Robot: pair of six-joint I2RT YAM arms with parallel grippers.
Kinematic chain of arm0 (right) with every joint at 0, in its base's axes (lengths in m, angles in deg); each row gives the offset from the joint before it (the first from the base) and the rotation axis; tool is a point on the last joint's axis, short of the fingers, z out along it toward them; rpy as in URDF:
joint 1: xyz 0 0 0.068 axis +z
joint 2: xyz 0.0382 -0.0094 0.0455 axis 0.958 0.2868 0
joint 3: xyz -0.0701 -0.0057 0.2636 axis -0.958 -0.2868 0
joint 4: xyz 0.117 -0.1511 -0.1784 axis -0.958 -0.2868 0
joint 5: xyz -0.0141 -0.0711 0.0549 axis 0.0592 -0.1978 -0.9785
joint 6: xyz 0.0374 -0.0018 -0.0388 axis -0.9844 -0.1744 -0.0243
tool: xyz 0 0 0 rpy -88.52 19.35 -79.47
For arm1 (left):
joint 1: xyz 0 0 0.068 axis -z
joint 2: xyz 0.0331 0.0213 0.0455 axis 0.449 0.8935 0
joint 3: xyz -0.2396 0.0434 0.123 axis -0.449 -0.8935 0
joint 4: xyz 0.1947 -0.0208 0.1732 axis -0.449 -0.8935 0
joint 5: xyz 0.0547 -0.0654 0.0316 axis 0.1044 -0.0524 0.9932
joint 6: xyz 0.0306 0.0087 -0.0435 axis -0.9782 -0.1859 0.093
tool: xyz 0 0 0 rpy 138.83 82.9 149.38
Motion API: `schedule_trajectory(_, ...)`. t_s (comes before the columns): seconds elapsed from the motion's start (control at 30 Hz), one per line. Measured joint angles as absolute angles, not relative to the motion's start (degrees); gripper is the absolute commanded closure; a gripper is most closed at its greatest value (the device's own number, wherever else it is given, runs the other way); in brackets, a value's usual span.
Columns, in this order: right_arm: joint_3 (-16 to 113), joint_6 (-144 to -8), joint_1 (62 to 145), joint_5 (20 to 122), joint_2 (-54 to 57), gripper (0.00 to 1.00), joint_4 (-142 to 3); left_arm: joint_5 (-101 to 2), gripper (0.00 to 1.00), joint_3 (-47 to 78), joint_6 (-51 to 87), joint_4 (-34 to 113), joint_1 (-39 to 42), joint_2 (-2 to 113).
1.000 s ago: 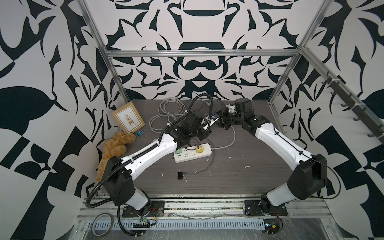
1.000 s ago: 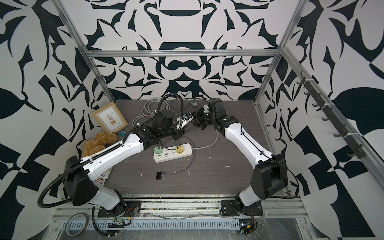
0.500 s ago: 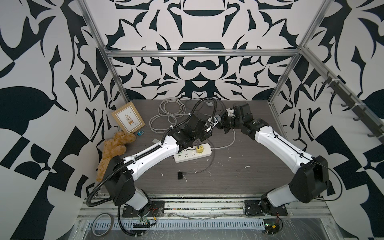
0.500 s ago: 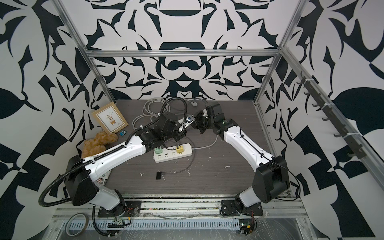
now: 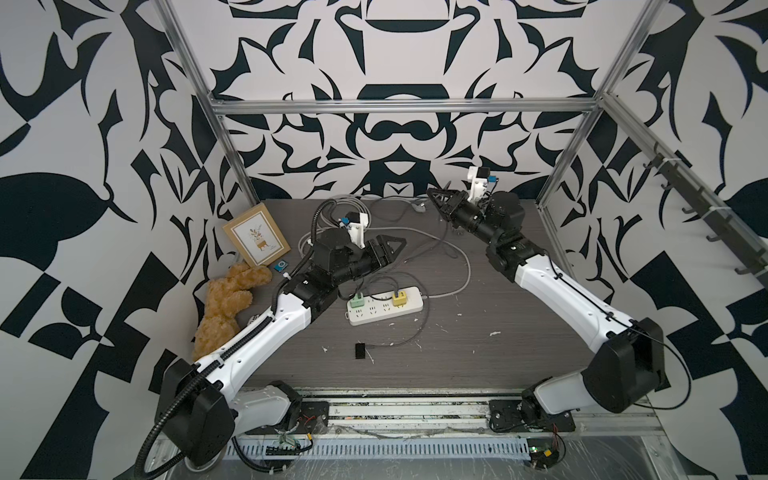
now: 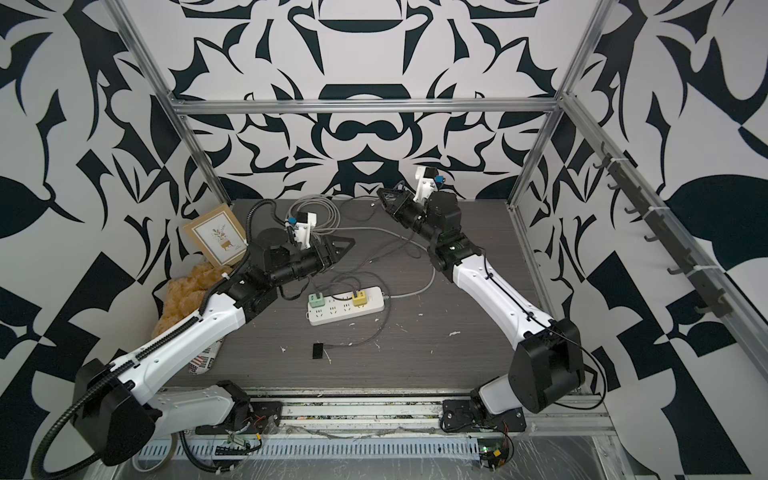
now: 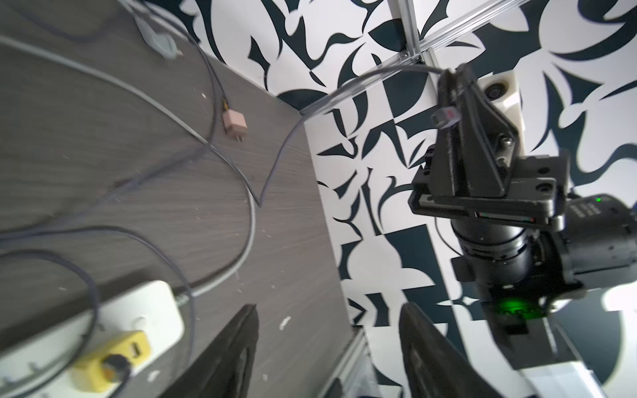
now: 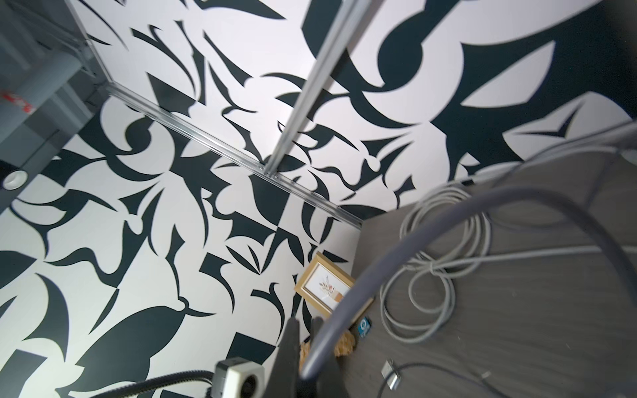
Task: Charge mp3
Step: Pick up the charging cable from the center of the board.
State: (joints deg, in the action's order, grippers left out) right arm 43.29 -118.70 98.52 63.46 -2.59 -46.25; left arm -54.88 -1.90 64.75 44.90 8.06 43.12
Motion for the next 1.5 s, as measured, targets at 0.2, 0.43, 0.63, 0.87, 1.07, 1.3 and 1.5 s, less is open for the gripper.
schedule_trajectory(0.2, 40.3, -118.7, 101.5, 66.2, -0.4, 1.00, -35.0, -53.9, 0.30, -0.2, 79.9, 49.0, 8.2, 43.9)
schedule_trajectory(0.43, 40.0, -118.8, 104.7, 68.8, 0.6, 1.00, -31.0, -49.2, 0.33, 3.0, 88.1, 53.8, 8.2, 45.4)
schedule_trajectory(0.63, 39.2, -119.2, 106.2, 70.6, 0.6, 1.00, -28.1, -46.3, 0.38, 5.5, 90.0, 55.4, 8.2, 48.5)
schedule_trajectory(0.87, 37.9, -120.5, 106.9, 71.7, 0.6, 1.00, -26.8, -43.9, 0.43, 6.6, 89.9, 55.6, 8.2, 49.2)
schedule_trajectory(1.07, 37.0, -121.7, 107.2, 72.4, 0.6, 1.00, -26.0, -43.6, 0.51, 8.0, 89.3, 56.8, 8.2, 50.4)
schedule_trajectory(1.3, 37.0, -122.4, 107.9, 73.0, 0.6, 1.00, -25.8, -43.9, 0.66, 8.2, 89.6, 58.6, 8.2, 52.3)
schedule_trajectory(1.5, 36.5, -122.9, 108.1, 73.5, 0.6, 1.00, -26.1, -44.0, 0.81, 8.2, 90.5, 60.1, 8.2, 52.6)
